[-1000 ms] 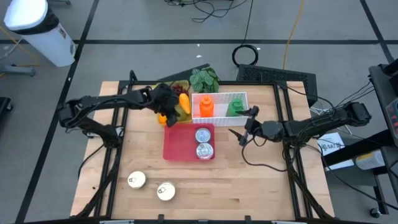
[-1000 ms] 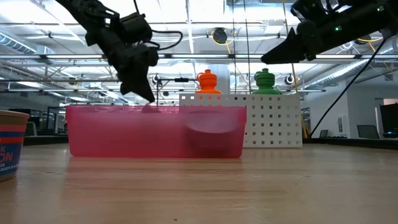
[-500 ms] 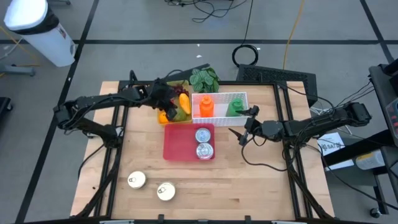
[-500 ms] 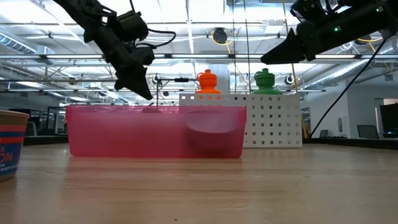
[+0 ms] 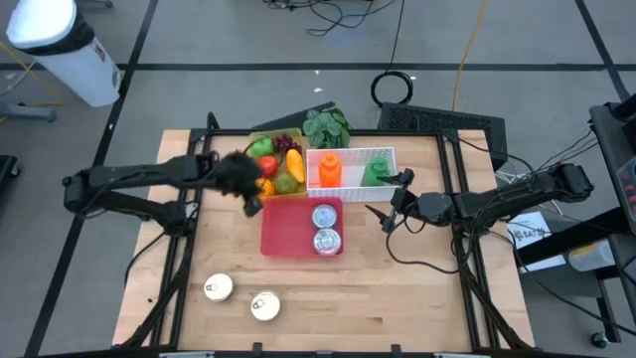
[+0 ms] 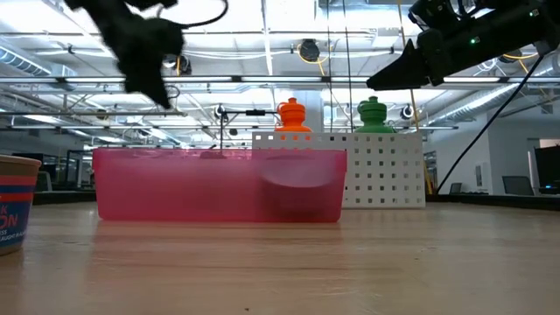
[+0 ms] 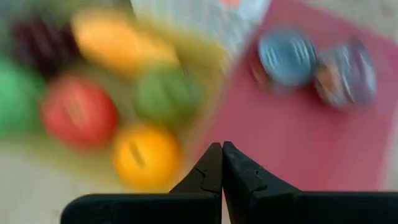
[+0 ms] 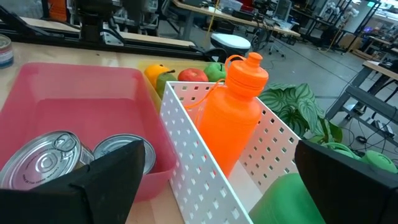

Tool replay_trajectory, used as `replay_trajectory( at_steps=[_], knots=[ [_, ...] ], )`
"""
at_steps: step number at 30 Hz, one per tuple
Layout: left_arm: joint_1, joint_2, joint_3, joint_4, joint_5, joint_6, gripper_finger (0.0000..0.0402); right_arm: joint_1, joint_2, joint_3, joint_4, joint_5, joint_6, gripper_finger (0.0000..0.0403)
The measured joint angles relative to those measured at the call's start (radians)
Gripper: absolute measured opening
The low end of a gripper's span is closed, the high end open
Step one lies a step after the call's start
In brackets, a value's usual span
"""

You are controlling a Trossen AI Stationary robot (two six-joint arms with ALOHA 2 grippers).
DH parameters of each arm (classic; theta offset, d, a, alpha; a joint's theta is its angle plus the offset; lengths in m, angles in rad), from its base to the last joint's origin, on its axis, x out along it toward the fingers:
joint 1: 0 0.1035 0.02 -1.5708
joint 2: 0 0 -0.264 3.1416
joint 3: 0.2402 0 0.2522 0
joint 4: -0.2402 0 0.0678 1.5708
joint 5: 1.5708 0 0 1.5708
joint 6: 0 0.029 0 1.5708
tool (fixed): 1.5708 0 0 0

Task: Pick & Place Food Item
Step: Put the bottom blue pink tuna can in the pink bin

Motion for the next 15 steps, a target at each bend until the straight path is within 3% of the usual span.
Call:
replay_trajectory(
  at_steps=[4,8,15],
  knots=[
    [-0.212,-0.044,0.000,-0.225,-0.035,-0.368,0.0003,0.000,0.000,0.000,0.001,0.000,0.000,0.0396],
    [-0.501,-0.043,-0.001,-0.419,-0.096,-0.835,0.0003,0.000,0.000,0.000,0.005,0.000,0.000,0.0396],
    [-0.969,0.080,-0.001,-0.359,-0.141,-1.456,0.0003,0.003,0.000,0.000,0.006,-0.014,0.012,0.0396]
  ],
)
